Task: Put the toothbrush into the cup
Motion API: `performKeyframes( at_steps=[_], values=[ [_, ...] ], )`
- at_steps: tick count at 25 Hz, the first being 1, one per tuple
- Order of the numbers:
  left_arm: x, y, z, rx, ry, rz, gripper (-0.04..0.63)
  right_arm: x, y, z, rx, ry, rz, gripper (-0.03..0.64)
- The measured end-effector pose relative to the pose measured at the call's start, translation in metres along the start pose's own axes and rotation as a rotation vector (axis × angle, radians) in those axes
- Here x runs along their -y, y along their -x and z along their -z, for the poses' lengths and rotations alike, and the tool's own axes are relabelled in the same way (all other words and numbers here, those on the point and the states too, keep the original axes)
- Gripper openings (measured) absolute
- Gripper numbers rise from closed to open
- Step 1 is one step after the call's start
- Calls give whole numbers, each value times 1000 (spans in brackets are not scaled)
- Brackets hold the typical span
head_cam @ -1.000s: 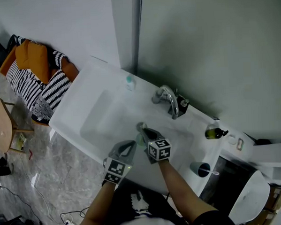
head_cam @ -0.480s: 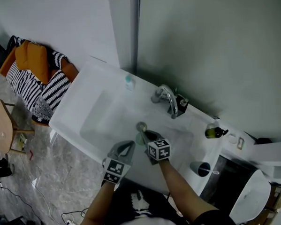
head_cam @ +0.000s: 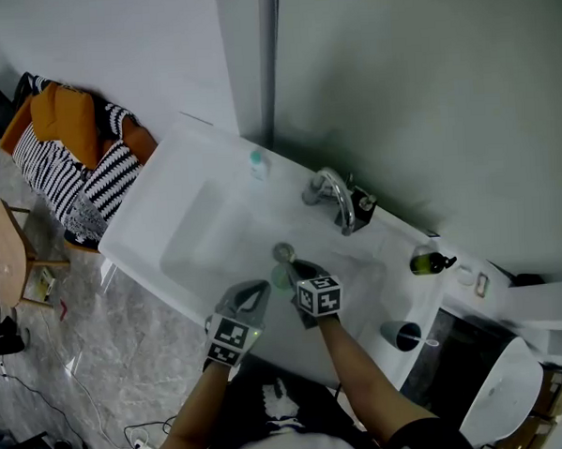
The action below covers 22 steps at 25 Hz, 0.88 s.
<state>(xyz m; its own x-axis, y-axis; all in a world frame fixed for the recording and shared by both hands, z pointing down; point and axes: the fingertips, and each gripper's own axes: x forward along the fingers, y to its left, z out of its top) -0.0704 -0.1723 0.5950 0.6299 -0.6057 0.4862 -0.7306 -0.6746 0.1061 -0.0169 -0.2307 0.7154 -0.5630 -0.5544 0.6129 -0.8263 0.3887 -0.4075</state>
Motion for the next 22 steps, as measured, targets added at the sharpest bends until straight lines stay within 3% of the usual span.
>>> performKeyframes(
  at_steps=[12,22],
  values=[
    [4,0,-2,5,-13,11,0,15,-1,1,-69,-32,68,31],
    [3,3,-6,7,-16,10,0,8,5,5,-123,-44,68,86]
  ],
)
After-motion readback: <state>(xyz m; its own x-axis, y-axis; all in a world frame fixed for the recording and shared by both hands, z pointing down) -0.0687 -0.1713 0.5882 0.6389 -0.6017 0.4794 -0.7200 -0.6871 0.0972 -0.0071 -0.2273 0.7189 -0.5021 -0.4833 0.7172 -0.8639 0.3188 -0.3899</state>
